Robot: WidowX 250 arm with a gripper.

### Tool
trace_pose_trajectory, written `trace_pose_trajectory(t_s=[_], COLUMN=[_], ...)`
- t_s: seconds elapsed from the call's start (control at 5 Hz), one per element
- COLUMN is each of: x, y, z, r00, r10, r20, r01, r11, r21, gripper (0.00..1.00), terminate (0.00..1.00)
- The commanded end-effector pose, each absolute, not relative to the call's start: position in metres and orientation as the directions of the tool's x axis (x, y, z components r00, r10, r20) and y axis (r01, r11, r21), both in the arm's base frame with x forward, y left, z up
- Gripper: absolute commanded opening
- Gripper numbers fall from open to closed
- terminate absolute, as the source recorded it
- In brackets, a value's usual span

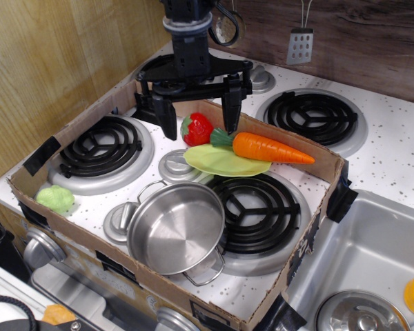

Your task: Take carrot off plate

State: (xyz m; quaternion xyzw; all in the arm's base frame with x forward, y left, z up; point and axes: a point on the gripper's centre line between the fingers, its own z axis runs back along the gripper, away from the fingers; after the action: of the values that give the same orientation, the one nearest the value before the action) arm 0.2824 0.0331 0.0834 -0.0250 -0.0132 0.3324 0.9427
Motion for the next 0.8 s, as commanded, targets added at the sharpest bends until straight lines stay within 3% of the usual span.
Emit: trace_pose_trajectory(t_s=[0.0,0.2,0.6], x=[0.303,0.311,0.316], y=[0.05,0.06,0.061], z=[0.073,0.06,0.058], r00=[0.455,0.287,0.095], r10=[0.89,0.958,0.995], r20=[0.028,-0.001,-0.011], r01=[-0.889,-0.955,-0.983], r11=[0.456,0.286,0.092], r21=[-0.045,-0.083,-0.16], gripper=[1.0,1.0,1.0], terminate=[0.0,0.0,0.0])
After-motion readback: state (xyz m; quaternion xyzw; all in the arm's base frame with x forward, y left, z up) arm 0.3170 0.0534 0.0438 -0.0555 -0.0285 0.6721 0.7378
